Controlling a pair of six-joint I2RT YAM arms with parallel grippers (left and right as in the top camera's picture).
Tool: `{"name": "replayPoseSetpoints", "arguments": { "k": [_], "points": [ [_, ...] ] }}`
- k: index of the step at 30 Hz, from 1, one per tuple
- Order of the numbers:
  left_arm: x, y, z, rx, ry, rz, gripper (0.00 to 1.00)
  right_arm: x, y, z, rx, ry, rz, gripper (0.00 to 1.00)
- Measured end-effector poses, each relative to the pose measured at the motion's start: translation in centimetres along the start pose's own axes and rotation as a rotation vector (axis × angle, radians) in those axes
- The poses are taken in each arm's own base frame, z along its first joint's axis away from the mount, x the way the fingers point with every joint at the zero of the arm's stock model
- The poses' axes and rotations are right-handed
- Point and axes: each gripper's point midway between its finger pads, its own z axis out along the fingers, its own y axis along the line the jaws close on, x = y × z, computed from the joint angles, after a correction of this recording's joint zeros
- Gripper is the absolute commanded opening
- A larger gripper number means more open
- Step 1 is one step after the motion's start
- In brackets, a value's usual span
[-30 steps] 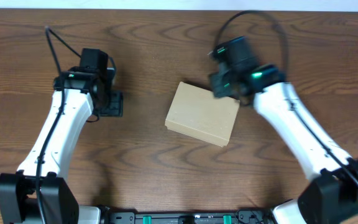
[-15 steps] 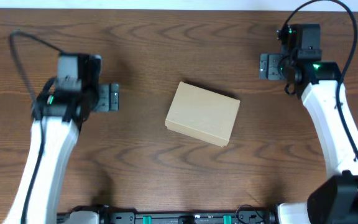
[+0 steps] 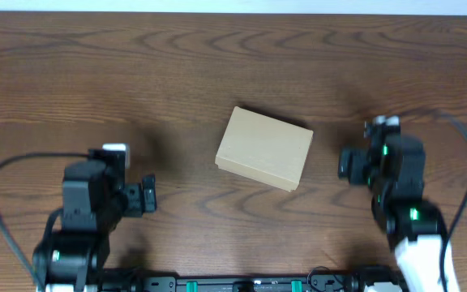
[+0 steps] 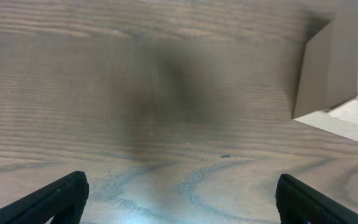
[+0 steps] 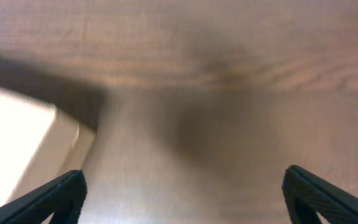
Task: Pack container
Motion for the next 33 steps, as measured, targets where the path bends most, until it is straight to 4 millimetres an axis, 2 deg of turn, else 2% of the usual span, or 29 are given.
{"name": "replayPoseSetpoints", "arguments": {
  "k": [5, 6, 9, 12, 17, 22, 33],
  "points": [
    [-0.1, -0.3, -2.3, 0.021, -0.111, -0.006, 0.95, 3.8, -0.2, -1.8, -0.005, -0.033, 0.032, 0.88],
    [-0.3, -0.4, -2.8, 0.024, -0.137, -0.006, 0.96, 4.2, -0.2, -2.0, -0.006, -0.044, 0.036, 0.99],
    [-1.1, -0.5, -3.5, 0.028, -0.196, 0.012, 0.95, 4.9, -0.3, -2.3, -0.001, -0.070, 0.053, 0.99],
    [-1.4, -0.8, -3.6, 0.040, -0.211, 0.047, 0.95, 4.9, -0.4, -2.2, 0.001, -0.075, 0.056, 0.99],
    [-2.1, -2.4, -3.8, 0.116, -0.247, 0.165, 0.95, 4.9, -0.4, -2.2, 0.005, -0.079, 0.056, 0.99],
    [-2.2, -2.9, -3.9, 0.140, -0.256, 0.205, 0.96, 5.2, -0.5, -2.2, 0.009, -0.064, 0.055, 0.99],
    [0.4, -2.8, -3.4, 0.149, -0.151, 0.212, 0.95, 5.5, -0.6, -2.2, 0.013, -0.054, 0.054, 0.99]
  ]
}}
